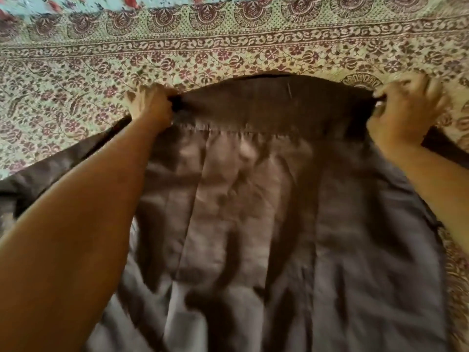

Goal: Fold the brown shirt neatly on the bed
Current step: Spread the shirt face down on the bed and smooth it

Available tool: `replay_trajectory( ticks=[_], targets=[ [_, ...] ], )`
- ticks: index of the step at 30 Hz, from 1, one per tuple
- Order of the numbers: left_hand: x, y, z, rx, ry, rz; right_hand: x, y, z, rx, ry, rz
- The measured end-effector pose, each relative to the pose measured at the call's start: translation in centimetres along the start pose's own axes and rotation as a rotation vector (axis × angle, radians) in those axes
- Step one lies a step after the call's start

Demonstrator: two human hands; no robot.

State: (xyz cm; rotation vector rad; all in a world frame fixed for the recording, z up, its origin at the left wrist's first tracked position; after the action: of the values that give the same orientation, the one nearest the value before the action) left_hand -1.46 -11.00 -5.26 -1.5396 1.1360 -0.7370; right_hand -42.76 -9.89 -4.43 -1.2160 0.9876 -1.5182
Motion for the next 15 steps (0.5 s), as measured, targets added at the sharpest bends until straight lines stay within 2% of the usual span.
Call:
replay_trajectory(
  ticks=[2, 4, 6, 8, 9, 15],
  targets=[
    [-1.9, 1.1, -0.6, 0.194, -0.052, -0.095, -2.0, 0.1, 2.6, 0.028, -0.171, -0.017],
    [-4.1, 1.5, -2.4, 0.114, 0.007, -0.192, -3.5, 1.0, 4.4, 0.089, -0.393, 0.109],
    [-5.4, 2.7, -4.4, 0.014, 0.148, -0.101, -4.3, 2.2, 5.1, 0.090, -0.481, 0.260],
    [-5.9, 4.1, -5.1, 0.047, 0.226, 0.085, -4.3, 3.1, 4.3, 0.055, -0.402, 0.357],
    [-5.7, 4.5, -4.6, 0.084, 0.210, 0.138, -4.4, 3.5, 3.3, 0.024, -0.336, 0.381],
    [-2.4, 1.7, 0.9, 0.256, -0.139, 0.208, -4.6, 2.8, -1.1, -0.083, -0.073, 0.323]
  ],
)
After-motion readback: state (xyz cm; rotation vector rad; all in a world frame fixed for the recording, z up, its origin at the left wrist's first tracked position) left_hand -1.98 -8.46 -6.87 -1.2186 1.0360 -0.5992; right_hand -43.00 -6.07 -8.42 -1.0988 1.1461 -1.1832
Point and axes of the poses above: each hand's wrist, its own x-axis towards the middle knuckle, its own y-axis out of the palm, z = x × y, the point moved 2 cm from there along x, towards the middle knuckle, and after that the axes turned 6 degrees about -y, right-handed, at the moved point
